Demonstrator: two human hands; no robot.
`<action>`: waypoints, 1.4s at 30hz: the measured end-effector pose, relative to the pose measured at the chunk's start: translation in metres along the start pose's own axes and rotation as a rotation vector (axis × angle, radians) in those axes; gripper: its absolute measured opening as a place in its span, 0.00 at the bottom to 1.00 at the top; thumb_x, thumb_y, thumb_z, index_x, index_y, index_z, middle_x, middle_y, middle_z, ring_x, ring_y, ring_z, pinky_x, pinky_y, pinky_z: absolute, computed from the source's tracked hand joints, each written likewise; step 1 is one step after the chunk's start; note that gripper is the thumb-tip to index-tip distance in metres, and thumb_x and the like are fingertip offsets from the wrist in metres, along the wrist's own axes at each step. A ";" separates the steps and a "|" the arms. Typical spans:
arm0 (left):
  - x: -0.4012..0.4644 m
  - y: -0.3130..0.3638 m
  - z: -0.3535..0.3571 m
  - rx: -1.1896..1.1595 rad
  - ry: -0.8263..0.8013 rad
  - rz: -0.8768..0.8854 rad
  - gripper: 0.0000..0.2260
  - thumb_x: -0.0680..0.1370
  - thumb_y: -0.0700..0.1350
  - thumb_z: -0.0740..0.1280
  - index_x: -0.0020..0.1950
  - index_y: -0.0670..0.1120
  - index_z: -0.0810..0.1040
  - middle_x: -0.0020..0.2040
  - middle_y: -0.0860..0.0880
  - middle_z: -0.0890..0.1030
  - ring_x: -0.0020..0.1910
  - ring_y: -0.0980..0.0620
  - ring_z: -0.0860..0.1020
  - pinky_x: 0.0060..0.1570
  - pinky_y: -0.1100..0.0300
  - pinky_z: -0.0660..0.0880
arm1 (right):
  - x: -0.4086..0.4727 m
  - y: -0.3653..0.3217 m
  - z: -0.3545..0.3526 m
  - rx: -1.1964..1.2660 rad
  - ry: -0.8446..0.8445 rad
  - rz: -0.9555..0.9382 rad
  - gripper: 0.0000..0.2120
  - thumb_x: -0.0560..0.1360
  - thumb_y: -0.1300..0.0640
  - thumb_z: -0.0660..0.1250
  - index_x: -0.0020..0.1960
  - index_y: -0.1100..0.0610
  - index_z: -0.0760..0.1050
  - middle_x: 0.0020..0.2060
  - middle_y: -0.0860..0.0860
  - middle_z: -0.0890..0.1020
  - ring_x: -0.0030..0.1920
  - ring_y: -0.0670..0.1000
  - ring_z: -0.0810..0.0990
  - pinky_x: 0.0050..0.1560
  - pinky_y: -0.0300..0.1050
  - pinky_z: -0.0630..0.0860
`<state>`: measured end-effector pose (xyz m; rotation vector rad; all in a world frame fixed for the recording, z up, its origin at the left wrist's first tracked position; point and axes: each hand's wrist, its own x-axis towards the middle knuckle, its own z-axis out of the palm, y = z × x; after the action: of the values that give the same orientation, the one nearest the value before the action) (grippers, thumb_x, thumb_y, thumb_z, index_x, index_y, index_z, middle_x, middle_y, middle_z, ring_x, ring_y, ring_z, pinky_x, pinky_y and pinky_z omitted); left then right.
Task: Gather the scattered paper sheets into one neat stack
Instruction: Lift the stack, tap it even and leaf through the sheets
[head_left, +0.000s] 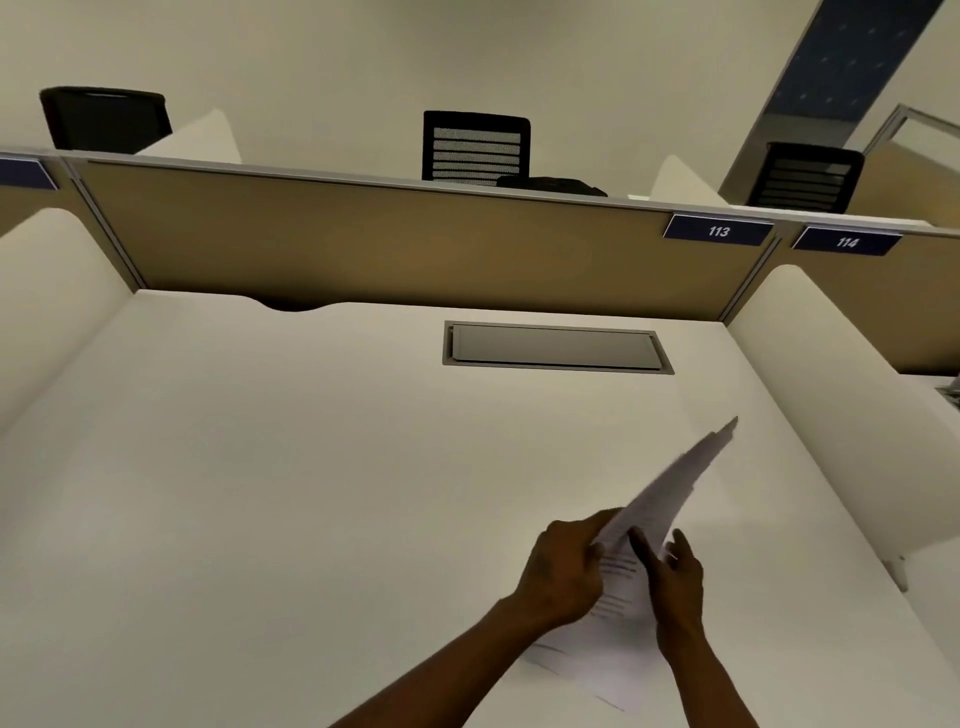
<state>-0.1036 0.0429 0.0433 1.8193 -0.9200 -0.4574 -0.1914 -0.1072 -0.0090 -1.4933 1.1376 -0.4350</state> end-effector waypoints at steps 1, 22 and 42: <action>-0.002 -0.001 -0.005 -0.052 0.015 -0.016 0.21 0.79 0.40 0.62 0.71 0.54 0.72 0.62 0.50 0.82 0.58 0.52 0.81 0.55 0.70 0.75 | 0.001 -0.002 -0.002 0.081 -0.018 0.013 0.33 0.69 0.41 0.75 0.71 0.48 0.69 0.68 0.55 0.76 0.67 0.59 0.74 0.63 0.58 0.74; -0.010 -0.015 -0.168 -0.326 0.618 -0.168 0.26 0.70 0.51 0.75 0.66 0.57 0.72 0.58 0.58 0.81 0.56 0.53 0.81 0.49 0.55 0.83 | -0.049 -0.139 0.065 0.309 -0.402 -0.407 0.11 0.72 0.60 0.69 0.53 0.49 0.79 0.49 0.49 0.86 0.48 0.51 0.85 0.43 0.41 0.83; -0.027 -0.020 -0.164 -0.430 0.691 -0.172 0.26 0.71 0.47 0.74 0.67 0.54 0.72 0.58 0.53 0.81 0.58 0.50 0.80 0.55 0.51 0.81 | -0.061 -0.119 0.077 0.310 -0.399 -0.458 0.18 0.72 0.54 0.72 0.61 0.46 0.76 0.55 0.47 0.84 0.56 0.48 0.82 0.48 0.41 0.81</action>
<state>-0.0034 0.1683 0.0920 1.4969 -0.1702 -0.0925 -0.1106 -0.0295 0.0967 -1.4731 0.3899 -0.5636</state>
